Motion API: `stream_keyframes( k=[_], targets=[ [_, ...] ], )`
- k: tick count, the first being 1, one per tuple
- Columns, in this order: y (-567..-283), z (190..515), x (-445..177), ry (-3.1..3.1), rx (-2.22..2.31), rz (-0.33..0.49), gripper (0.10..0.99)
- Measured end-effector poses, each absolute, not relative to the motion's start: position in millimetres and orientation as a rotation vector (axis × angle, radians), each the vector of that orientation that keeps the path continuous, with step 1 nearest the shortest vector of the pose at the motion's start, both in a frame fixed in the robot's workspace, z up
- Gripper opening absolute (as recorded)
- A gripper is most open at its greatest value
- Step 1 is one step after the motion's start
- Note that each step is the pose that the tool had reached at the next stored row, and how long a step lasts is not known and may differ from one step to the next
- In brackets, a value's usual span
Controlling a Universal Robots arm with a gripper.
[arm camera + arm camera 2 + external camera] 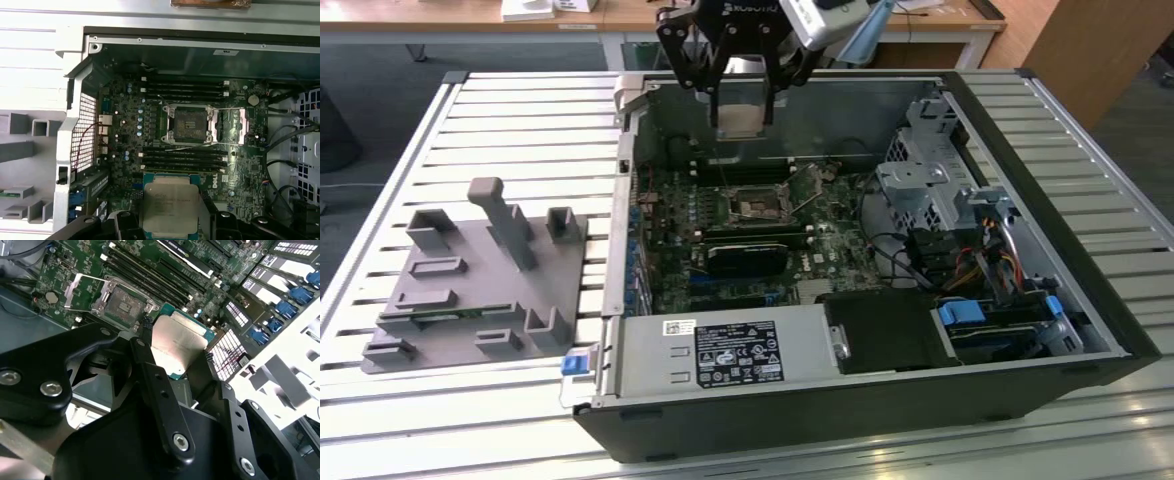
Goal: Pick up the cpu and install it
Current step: 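Pick up the cpu and move it towards the insertion slot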
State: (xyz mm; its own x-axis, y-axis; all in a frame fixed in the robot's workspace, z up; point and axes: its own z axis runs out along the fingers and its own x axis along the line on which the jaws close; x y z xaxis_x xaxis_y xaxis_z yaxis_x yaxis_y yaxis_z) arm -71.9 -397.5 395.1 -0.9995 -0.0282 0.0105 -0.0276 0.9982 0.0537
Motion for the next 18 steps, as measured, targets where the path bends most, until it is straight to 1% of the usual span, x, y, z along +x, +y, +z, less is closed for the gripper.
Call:
stream_keyframes(
  k=[18],
  targets=[
    [-387, 387, -37, -3.129, 0.044, -0.084, 0.529]
  ],
)
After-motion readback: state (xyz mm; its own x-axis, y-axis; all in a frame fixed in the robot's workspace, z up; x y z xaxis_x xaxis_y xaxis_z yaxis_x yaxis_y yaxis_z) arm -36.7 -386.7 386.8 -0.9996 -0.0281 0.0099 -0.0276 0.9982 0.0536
